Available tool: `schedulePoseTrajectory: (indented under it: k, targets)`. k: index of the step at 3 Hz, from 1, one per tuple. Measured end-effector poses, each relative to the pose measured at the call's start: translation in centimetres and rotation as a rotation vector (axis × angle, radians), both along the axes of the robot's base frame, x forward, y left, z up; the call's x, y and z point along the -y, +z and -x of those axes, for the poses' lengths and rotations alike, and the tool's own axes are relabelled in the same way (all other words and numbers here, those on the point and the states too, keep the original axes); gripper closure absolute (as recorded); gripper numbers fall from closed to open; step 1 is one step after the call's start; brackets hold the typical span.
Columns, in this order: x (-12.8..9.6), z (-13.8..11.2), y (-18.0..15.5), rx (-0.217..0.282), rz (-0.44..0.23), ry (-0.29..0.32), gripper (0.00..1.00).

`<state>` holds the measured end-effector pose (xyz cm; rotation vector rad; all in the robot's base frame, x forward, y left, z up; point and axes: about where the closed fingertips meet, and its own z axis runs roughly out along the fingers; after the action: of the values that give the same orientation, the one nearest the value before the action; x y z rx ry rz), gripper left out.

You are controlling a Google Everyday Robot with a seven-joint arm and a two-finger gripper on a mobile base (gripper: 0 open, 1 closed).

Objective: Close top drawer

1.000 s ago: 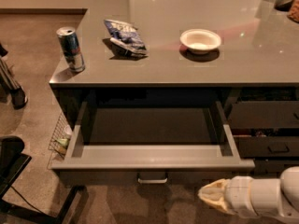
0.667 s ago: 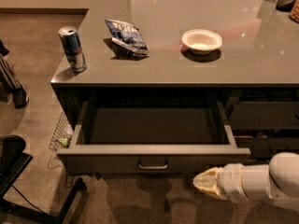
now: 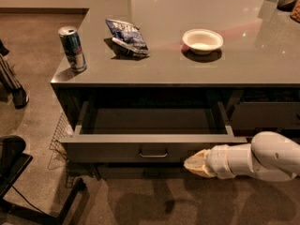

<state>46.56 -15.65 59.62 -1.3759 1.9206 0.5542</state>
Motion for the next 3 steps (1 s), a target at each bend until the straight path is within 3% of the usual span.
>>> schedulePoseTrajectory:
  k: [1,2,3]
  targets:
    - [-0.1,-3.3,0.6,0.021,0.005,0.007,1.0]
    - [-0.1,-3.3,0.6,0.021,0.005,0.007,1.0]
    - [-1.0,-7.4,1.5,0.054,0.018,0.024,1.0]
